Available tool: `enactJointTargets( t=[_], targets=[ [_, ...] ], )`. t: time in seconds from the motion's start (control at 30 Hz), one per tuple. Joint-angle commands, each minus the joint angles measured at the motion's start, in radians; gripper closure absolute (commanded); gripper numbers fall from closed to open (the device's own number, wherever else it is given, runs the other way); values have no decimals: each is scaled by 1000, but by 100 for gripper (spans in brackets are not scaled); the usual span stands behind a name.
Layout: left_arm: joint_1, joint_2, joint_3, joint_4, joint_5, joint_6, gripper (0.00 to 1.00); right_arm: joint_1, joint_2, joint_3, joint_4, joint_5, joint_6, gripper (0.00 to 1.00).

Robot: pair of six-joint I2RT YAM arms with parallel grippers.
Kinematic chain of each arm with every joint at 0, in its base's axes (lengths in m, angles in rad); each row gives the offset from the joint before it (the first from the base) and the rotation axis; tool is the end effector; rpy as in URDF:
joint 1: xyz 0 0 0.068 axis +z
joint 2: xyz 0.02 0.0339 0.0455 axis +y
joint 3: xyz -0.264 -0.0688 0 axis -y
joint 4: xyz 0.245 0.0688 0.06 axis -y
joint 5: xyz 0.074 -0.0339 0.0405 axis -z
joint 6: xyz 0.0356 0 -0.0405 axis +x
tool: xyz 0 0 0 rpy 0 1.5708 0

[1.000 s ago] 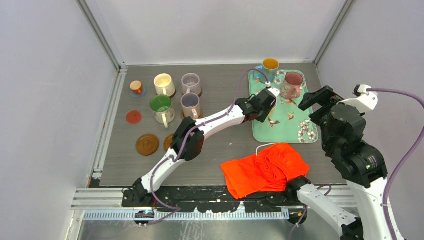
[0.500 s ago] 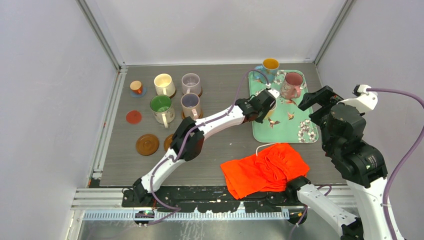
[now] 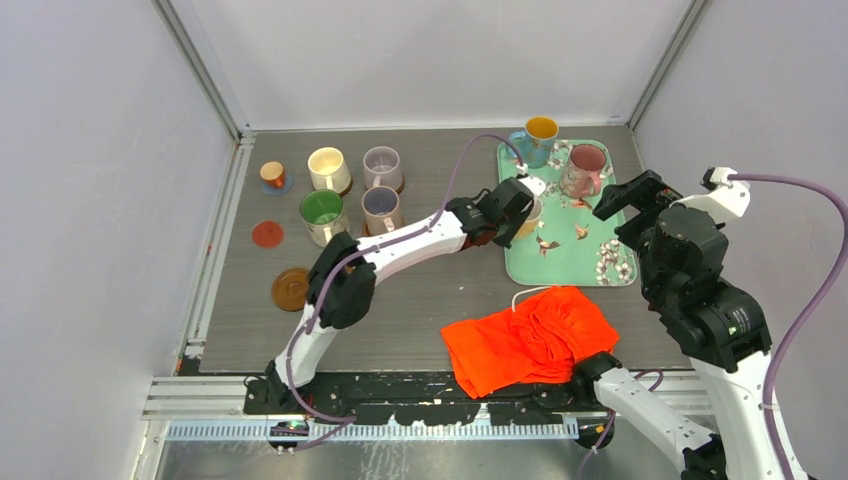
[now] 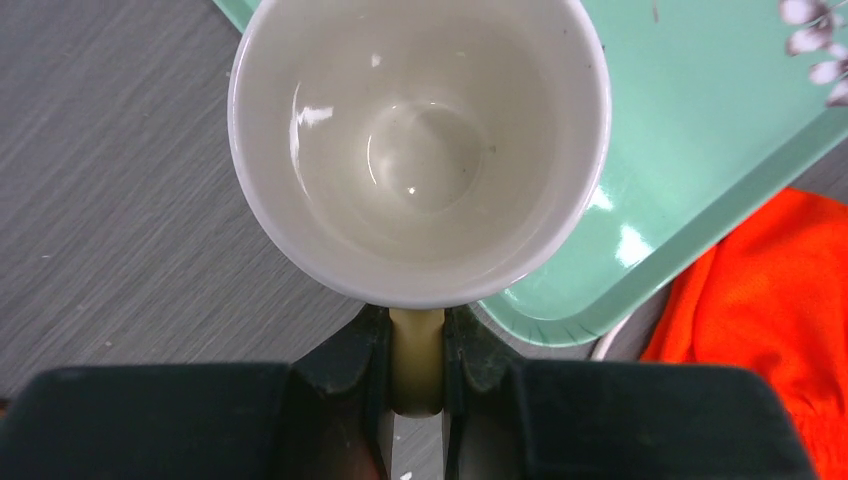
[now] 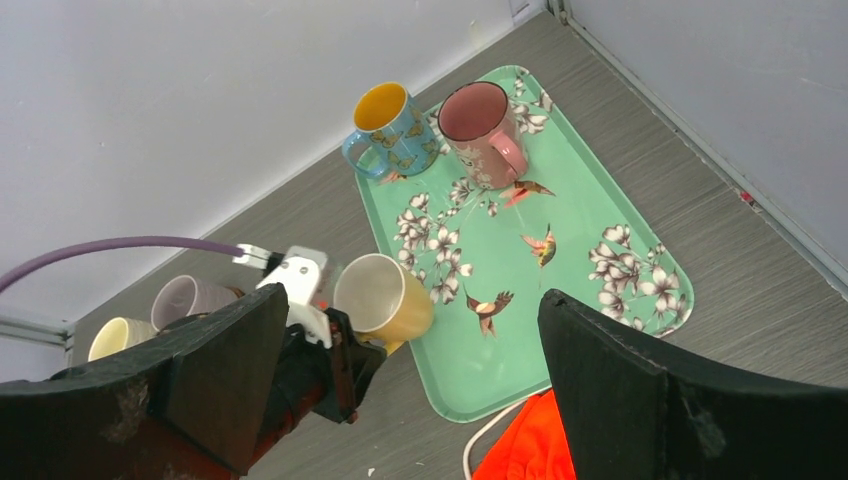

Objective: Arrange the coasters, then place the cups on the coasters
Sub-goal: Pick up the cup from the tray, then place the cup on the coaster.

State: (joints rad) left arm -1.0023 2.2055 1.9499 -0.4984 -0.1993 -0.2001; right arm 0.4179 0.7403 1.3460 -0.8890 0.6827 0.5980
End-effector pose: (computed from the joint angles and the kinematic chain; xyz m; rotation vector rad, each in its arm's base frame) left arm 0.2795 -0.4244 0.2476 0.8185 2.1888 -0.3789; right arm 0.0913 0.0160 0.4520 0.6149 1.6815 0.0944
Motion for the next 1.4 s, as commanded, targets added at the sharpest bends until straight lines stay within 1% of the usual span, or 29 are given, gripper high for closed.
enactJointTargets(
  t=[0.0, 0.27, 0.63, 0.8, 1.03, 1.37],
  targets=[
    [-2, -200, -32, 162, -48, 21, 100, 1, 23, -8, 56, -30, -12, 0],
    [42, -398, -178, 143, -141, 4, 100, 1, 55, -34, 74, -81, -13, 0],
    [154, -635, -388, 116, -215, -55, 100, 1, 87, -59, 80, -152, -12, 0],
    [216, -744, -476, 98, -228, -75, 100, 1, 89, -81, 85, -155, -8, 0],
    [308, -864, -549, 48, -262, -95, 100, 1, 93, -85, 93, -155, -18, 0],
    [492, -982, -641, -4, -300, -152, 100, 2, 132, -76, 88, -191, -35, 0]
  ],
)
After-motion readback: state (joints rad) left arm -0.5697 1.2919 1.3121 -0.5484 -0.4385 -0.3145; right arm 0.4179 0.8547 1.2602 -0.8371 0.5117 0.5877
